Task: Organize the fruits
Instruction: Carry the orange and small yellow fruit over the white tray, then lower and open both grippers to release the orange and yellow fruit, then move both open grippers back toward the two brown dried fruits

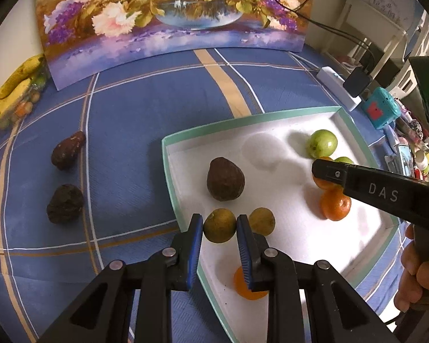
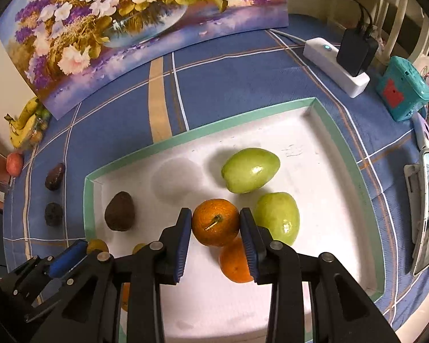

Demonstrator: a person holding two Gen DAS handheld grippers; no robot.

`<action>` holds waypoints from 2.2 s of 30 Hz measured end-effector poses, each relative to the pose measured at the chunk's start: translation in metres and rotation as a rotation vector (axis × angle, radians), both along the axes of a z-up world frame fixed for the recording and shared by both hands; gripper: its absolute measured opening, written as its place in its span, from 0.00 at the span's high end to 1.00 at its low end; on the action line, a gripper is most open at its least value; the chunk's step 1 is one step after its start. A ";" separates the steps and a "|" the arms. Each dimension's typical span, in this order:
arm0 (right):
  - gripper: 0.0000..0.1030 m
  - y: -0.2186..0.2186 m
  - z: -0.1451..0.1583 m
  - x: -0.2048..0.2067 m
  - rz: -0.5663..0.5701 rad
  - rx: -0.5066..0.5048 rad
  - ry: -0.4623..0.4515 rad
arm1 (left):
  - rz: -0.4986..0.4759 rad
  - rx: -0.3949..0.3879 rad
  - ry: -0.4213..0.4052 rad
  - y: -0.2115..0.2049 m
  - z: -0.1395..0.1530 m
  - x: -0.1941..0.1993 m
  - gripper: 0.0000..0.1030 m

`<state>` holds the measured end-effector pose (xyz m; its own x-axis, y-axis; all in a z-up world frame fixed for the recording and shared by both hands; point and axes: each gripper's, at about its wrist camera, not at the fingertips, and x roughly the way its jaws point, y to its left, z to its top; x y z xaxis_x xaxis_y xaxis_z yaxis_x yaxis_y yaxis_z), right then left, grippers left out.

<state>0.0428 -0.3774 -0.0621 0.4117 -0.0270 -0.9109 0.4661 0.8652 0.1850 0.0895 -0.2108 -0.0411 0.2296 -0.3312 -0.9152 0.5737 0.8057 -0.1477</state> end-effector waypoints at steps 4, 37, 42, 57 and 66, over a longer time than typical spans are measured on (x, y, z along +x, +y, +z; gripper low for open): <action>0.65 0.000 -0.010 0.003 0.000 0.005 0.025 | 0.002 0.012 0.015 -0.002 -0.007 0.001 0.75; 0.62 0.019 0.022 0.004 0.036 -0.114 0.017 | 0.099 -0.039 0.037 0.036 0.017 0.020 0.41; 0.30 0.022 0.020 0.006 0.032 -0.124 0.014 | 0.263 -0.018 0.008 0.082 0.019 0.043 0.22; 0.11 0.062 0.024 0.022 0.095 -0.103 -0.082 | 0.580 -0.065 -0.036 0.176 0.016 0.076 0.00; 0.11 0.093 0.014 0.042 0.127 -0.078 -0.063 | 0.558 -0.085 0.053 0.168 -0.015 0.091 0.03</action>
